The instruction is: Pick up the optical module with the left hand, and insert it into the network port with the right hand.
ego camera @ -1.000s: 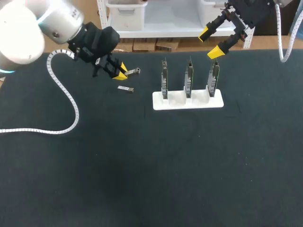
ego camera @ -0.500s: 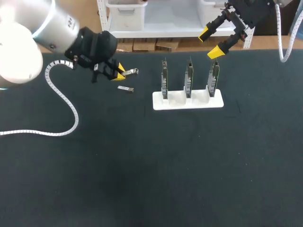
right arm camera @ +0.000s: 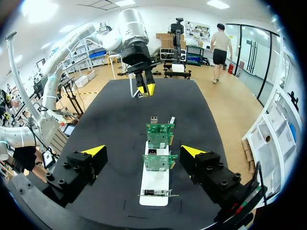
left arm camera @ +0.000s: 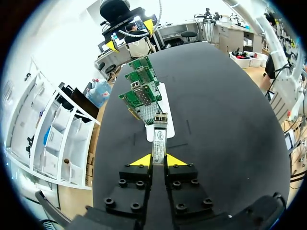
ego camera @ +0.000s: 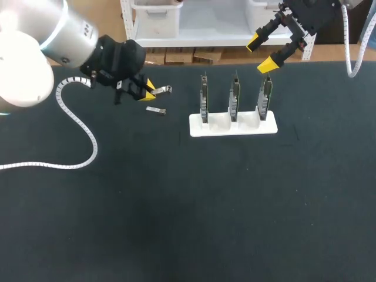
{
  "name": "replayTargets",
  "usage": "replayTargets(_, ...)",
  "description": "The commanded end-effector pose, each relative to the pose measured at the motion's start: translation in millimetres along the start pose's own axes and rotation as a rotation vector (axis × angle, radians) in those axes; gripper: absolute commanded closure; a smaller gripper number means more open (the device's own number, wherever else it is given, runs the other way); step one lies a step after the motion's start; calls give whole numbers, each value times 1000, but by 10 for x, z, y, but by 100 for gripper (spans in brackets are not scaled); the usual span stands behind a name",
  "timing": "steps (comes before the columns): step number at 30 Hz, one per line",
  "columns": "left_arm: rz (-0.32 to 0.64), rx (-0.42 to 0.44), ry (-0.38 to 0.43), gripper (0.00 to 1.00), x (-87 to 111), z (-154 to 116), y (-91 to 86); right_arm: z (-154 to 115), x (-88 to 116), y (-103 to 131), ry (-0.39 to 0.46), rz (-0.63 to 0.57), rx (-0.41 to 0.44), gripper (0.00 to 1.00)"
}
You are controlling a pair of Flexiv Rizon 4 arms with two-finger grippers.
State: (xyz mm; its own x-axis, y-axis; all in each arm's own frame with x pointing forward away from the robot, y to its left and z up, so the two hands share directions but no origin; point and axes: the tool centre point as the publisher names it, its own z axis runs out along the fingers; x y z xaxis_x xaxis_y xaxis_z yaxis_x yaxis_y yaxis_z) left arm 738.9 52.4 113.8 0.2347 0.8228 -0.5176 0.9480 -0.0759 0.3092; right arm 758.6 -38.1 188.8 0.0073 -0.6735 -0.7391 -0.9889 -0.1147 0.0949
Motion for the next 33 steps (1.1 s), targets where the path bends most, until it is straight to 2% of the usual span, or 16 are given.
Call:
replayTargets(1, 2, -3, -4, 100, 9, -6, -11, 2, 0, 4, 0, 0, 2, 0)
replayTargets(2, 2, -3, -4, 100, 9, -6, -11, 2, 0, 4, 0, 0, 2, 0)
replayTargets(4, -73, -28, -33, 100, 3, 18, -210, 2, 0, 4, 0, 0, 2, 0)
replayTargets(6, -141, -48, -97, 100, -33, 65, -354, 2, 0, 4, 0, 0, 2, 0)
replayTargets(10, -261, -169, -211, 100, -116, -37, -407, 2, 0, 4, 0, 0, 2, 0)
replayTargets(13, -259, -226, -241, 100, -279, -176, -300, 2, 0, 4, 0, 0, 2, 0)
replayTargets(19, -248, -230, -239, 100, -659, -428, -88, 2, 0, 4, 0, 0, 2, 0)
replayTargets(25, -166, -242, -221, 100, -943, -618, 106, 2, 0, 4, 0, 0, 2, 0)
replayTargets(30, -117, -245, -248, 100, -1006, -630, 314, 2, 0, 4, 0, 0, 2, 0)
replayTargets(32, -85, -223, -228, 100, -983, -641, 407, 2, 0, 4, 0, 0, 2, 0)
replayTargets(33, -70, -210, -189, 100, -964, -654, 441, 2, 0, 4, 0, 0, 2, 0)
